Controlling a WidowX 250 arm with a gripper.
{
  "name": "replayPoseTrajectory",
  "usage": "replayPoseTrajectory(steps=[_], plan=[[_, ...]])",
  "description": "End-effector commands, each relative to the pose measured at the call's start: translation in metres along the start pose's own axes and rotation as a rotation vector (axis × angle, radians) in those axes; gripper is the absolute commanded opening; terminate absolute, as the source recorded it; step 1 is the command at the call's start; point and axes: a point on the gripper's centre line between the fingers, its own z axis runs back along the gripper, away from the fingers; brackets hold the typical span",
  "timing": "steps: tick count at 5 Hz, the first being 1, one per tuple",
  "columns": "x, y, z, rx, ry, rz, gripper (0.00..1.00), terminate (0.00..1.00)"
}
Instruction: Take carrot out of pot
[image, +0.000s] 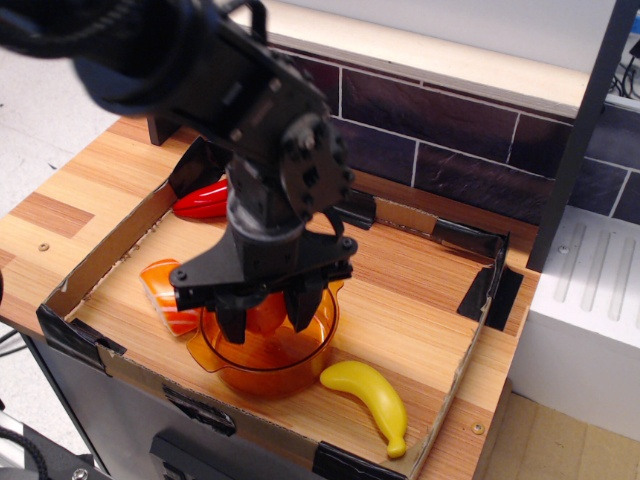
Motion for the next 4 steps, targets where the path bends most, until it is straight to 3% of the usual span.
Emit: replayPoseTrajectory(steps=[1,2,3,4], plan=[[0.016,-0.037,0.056,-0.113,0.027,0.066,0.0,0.0],[0.026,-0.061,0.063,-0.134,0.045,0.065,0.0,0.0],[0.027,-0.085,0.048,-0.094,0.058,0.03,0.0,0.0],[0.027,-0.097,0.026,-0.057,0.15,-0.04,0.0,0.0]])
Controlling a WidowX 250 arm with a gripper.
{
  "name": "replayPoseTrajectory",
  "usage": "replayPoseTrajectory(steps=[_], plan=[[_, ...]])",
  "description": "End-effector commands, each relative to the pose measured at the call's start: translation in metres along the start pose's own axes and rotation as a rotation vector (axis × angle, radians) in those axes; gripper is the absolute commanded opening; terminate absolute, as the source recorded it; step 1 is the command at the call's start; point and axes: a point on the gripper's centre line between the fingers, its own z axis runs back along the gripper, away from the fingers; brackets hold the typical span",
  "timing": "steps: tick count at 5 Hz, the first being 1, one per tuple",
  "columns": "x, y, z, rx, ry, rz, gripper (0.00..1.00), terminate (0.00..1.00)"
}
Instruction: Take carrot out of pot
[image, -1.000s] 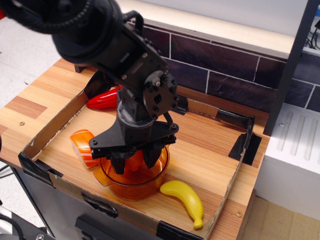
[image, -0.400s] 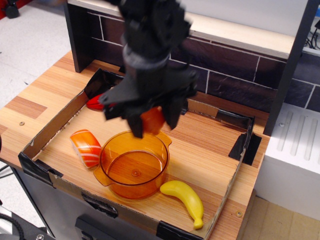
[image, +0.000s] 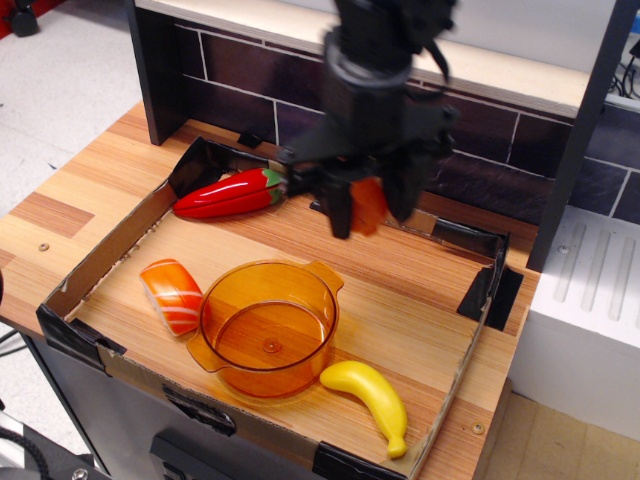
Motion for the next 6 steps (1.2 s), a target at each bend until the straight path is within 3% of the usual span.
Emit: replayPoseTrajectory(steps=[1,3,4,6], plan=[[0.004,-0.025,-0.036,0.042,0.089,-0.08,0.0,0.0],[0.004,-0.03,-0.059,0.081,0.099,-0.085,0.0,0.0],[0.002,-0.031,-0.059,0.081,0.134,-0.078,1.0,0.0],[0.004,-0.031,-0.044,0.018,0.152,-0.047,1.0,0.0]])
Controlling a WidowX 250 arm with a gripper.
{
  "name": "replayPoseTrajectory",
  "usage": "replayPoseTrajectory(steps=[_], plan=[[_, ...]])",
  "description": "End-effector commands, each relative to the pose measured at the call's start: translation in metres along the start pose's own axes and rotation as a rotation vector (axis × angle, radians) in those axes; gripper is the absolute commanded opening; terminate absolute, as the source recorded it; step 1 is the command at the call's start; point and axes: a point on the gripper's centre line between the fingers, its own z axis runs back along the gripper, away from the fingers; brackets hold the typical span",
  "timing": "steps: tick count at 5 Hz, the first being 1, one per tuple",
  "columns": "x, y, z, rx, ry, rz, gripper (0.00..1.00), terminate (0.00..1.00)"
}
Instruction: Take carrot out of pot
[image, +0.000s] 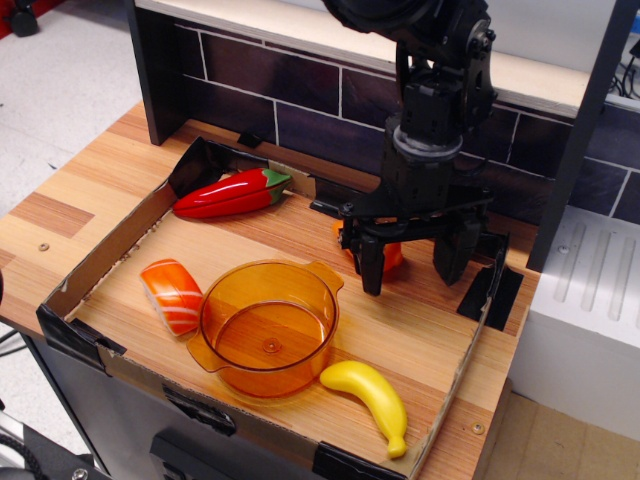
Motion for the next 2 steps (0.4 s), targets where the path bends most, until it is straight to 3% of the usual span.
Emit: replayPoseTrajectory(steps=[1,2], plan=[[-0.005,-0.008,0.042,-0.095,-0.034,-0.004,1.0,0.0],[-0.017,-0.01,0.078,-0.165,-0.052,-0.034,1.0,0.0]])
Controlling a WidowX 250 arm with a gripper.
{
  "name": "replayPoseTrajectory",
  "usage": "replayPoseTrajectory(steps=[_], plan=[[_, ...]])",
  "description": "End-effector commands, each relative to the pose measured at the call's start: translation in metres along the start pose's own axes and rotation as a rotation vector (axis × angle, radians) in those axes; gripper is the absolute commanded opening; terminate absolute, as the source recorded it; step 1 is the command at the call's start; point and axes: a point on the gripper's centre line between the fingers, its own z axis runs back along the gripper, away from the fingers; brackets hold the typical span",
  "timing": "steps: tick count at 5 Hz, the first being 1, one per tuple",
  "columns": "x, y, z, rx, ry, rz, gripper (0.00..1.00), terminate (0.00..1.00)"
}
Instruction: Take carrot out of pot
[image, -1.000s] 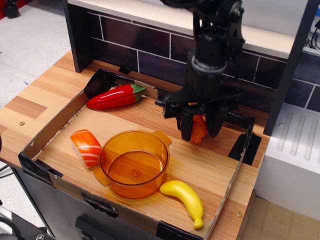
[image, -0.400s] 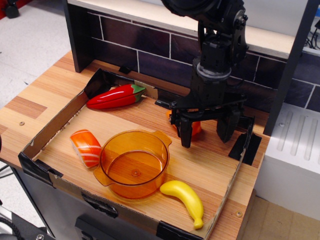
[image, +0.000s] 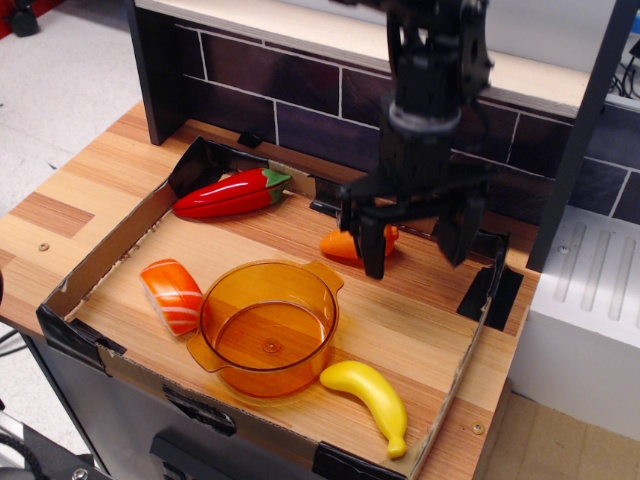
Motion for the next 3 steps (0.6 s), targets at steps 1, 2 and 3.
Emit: replayPoseTrajectory(steps=[1,2,3], plan=[[-0.02,-0.016,0.081,-0.162,-0.058,-0.057,1.0,0.0],[-0.024,-0.011,0.11,-0.207,-0.07,-0.078,1.0,0.0],[-0.023,-0.002,0.13,-0.245,-0.058,-0.109,1.0,0.0]])
